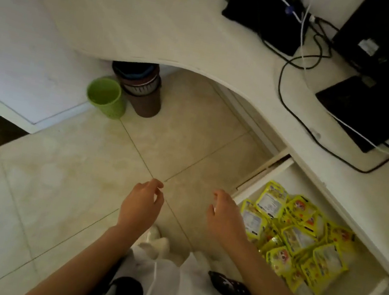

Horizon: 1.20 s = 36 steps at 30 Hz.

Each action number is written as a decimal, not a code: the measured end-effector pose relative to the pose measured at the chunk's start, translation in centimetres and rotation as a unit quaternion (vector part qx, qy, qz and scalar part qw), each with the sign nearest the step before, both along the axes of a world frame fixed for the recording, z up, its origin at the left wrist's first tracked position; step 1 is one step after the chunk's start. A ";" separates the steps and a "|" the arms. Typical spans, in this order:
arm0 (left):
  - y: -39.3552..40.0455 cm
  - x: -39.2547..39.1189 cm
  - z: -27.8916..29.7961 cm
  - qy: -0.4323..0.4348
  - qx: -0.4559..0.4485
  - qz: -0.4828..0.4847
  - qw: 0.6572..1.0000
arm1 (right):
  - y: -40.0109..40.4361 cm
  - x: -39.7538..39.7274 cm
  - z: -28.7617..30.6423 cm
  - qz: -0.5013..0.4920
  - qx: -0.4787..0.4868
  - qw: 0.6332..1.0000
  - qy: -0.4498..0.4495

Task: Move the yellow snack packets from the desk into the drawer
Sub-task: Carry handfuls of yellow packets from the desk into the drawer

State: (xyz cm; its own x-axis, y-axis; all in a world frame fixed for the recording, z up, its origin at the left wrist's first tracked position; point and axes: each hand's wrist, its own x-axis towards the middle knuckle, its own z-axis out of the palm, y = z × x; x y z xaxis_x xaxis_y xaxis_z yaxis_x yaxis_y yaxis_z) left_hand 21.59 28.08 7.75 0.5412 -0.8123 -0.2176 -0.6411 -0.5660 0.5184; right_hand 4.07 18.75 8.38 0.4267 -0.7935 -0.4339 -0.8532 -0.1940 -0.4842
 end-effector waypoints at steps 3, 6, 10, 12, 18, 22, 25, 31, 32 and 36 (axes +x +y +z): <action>0.7 4.8 0.2 -0.012 0.002 0.022 1.000 | -0.4 5.0 0.2 0.035 -0.008 0.999 0.001; 1.1 9.4 0.4 -0.017 0.008 0.048 0.999 | -0.8 9.6 0.5 0.065 -0.017 0.998 0.006; 0.9 14.5 0.9 -0.009 0.003 0.081 0.997 | -2.1 14.9 1.1 0.091 -0.034 0.995 -0.003; 0.3 16.6 1.2 -0.003 -0.004 0.096 0.995 | -3.3 17.3 1.5 0.098 -0.044 0.994 -0.009; -3.7 22.2 1.8 -0.009 -0.012 0.108 0.994 | -8.1 23.6 2.7 0.114 -0.077 0.990 -0.012; -7.9 25.4 2.2 -0.018 -0.020 0.112 0.993 | -12.2 27.0 2.4 0.119 -0.079 0.989 -0.024; -11.7 27.8 2.4 -0.028 -0.022 0.113 0.993 | -15.9 29.3 2.5 0.127 -0.084 0.988 -0.022; -18.8 31.8 3.1 -0.045 -0.023 0.136 0.989 | -23.7 34.0 3.1 0.158 -0.093 0.983 -0.027; -19.8 32.5 3.1 -0.046 -0.022 0.139 0.989 | -25.0 34.7 3.3 0.164 -0.096 0.981 -0.032; -23.6 35.3 3.4 -0.046 -0.026 0.142 0.988 | -30.0 37.5 4.1 0.179 -0.111 0.977 -0.035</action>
